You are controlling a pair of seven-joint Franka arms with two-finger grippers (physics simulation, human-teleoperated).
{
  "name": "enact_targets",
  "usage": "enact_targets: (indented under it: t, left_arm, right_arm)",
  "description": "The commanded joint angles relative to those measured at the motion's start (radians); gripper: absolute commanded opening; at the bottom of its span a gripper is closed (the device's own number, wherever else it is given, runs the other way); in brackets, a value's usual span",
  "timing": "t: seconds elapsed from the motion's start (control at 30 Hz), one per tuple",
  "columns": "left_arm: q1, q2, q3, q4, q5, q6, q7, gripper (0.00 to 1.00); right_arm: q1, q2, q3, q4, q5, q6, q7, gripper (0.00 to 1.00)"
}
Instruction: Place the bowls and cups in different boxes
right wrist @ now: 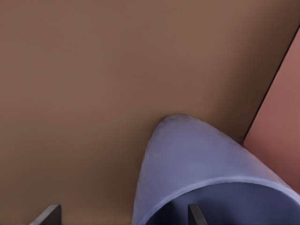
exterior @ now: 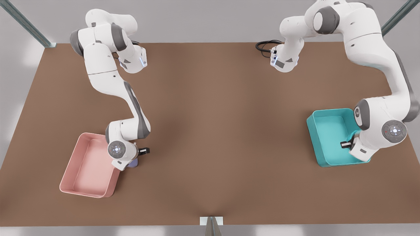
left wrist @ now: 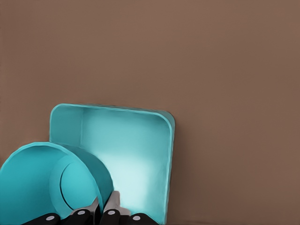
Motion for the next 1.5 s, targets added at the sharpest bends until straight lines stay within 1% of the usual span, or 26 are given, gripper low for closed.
enact_targets:
  t: [0.0,0.03,0.07,0.1,0.13,0.17,0.2,0.37,0.4,0.43,0.47,0.5,0.53,0.57,0.6,0.63,0.67,0.73,0.8,0.93,1.03,1.17,1.27,1.3,1.33,1.47]
  left_arm:
    - [0.005,0.009,0.02,-0.069,-0.007,0.092,-0.034,0.21]
    - [-0.001,0.016,0.02,-0.115,-0.009,0.133,-0.034,0.21]
    - [-0.006,0.024,0.02,-0.158,-0.007,0.187,-0.032,0.21]
    - [0.005,0.048,0.025,-0.204,-0.006,0.258,-0.032,0.21]
    - [0.011,0.059,0.036,-0.247,-0.006,0.322,-0.032,0.21]
    - [0.022,0.071,0.036,-0.248,-0.006,0.328,-0.032,0.21]
    - [0.026,0.087,0.036,-0.25,-0.006,0.328,-0.032,0.21]
    - [0.04,0.142,0.036,-0.257,-0.006,0.35,-0.032,0.21]
    - [0.04,0.145,0.036,-0.257,-0.006,0.348,-0.031,0.42]
    - [0.037,0.145,0.036,-0.257,-0.006,0.339,-0.028,0.79]
    - [0.037,0.14,0.034,-0.257,-0.006,0.333,-0.017,1.0]
    - [0.031,0.107,0.033,-0.251,-0.007,0.258,-0.014,1.0]
    - [0.02,0.029,0.025,-0.241,-0.007,0.115,-0.014,1.0]
    - [0.002,-0.044,-0.007,-0.137,-0.007,-0.13,-0.008,1.0]
    - [0.002,-0.044,-0.062,0.018,-0.009,-0.352,-0.008,1.0]
    - [0.0,-0.06,-0.125,0.141,-0.041,-0.509,-0.008,1.0]
    - [-0.024,-0.12,-0.167,0.178,-0.061,-0.551,-0.008,1.0]
    - [-0.08,-0.229,-0.168,0.177,-0.142,-0.548,-0.008,1.0]
    - [-0.089,-0.269,-0.168,0.178,-0.148,-0.554,-0.008,1.0]
    - [-0.087,-0.254,-0.173,0.192,-0.144,-0.555,-0.009,1.0]
    - [-0.084,-0.255,-0.193,0.192,-0.147,-0.541,-0.009,1.0]
    - [-0.078,-0.258,-0.193,0.189,-0.148,-0.541,-0.009,1.0]
    - [-0.077,-0.258,-0.193,0.189,-0.147,-0.541,-0.009,1.0]
    - [-0.078,-0.258,-0.193,0.189,-0.145,-0.541,-0.009,1.0]
    - [-0.077,-0.258,-0.193,0.189,-0.147,-0.541,-0.009,1.0]
    - [-0.078,-0.26,-0.193,0.189,-0.145,-0.541,-0.009,1.0]
  right_arm:
    - [0.0,0.005,0.0,0.001,-0.001,0.01,-0.001,0.99]
    - [-0.002,0.005,0.0,0.001,-0.002,0.01,-0.001,0.82]
    - [-0.002,0.004,0.0,0.004,-0.004,0.01,-0.005,0.58]
    - [-0.003,0.002,0.0,0.005,-0.004,0.008,-0.005,0.44]
    - [-0.008,-0.001,0.0,0.008,0.004,0.008,-0.007,0.35]
    - [-0.01,-0.004,0.0,0.022,0.005,0.007,-0.004,0.25]
    - [-0.011,-0.004,0.0,0.036,0.01,0.007,-0.001,0.21]
    - [-0.036,0.011,0.0,0.111,0.008,0.01,-0.004,0.21]
    - [-0.036,0.01,0.001,0.14,0.01,0.007,-0.005,0.21]
    - [-0.031,-0.001,0.001,0.16,0.01,-0.003,-0.004,0.21]
    - [-0.025,-0.038,0.001,0.174,0.007,-0.009,-0.009,0.21]
    - [-0.023,-0.091,0.0,0.189,0.007,-0.036,-0.08,0.21]
    - [-0.025,-0.143,-0.003,0.2,-0.002,-0.078,-0.156,0.21]
    - [-0.029,-0.202,-0.011,0.202,-0.007,-0.138,-0.245,0.21]
    - [-0.033,-0.242,-0.012,0.2,-0.018,-0.188,-0.28,0.21]
    - [-0.034,-0.278,-0.015,0.197,-0.061,-0.245,-0.294,0.21]
    - [-0.036,-0.279,-0.051,0.197,-0.076,-0.277,-0.306,0.21]
    - [-0.056,-0.251,-0.104,0.193,-0.079,-0.286,-0.306,0.21]
    - [-0.106,-0.222,-0.109,0.191,-0.079,-0.286,-0.323,0.21]
    - [-0.163,-0.108,-0.109,0.197,-0.065,-0.265,-0.311,0.21]
    - [-0.171,0.002,-0.108,0.196,-0.022,-0.187,-0.306,0.21]
    - [-0.172,0.065,-0.108,0.196,-0.013,-0.115,-0.306,0.21]
    - [-0.172,0.077,-0.108,0.196,0.002,-0.107,-0.306,0.21]
    - [-0.172,0.079,-0.108,0.196,0.002,-0.107,-0.306,0.31]
    - [-0.183,0.079,-0.108,0.196,0.004,-0.105,-0.309,1.0]
    - [-0.187,0.068,-0.106,0.197,0.004,-0.108,-0.317,1.0]
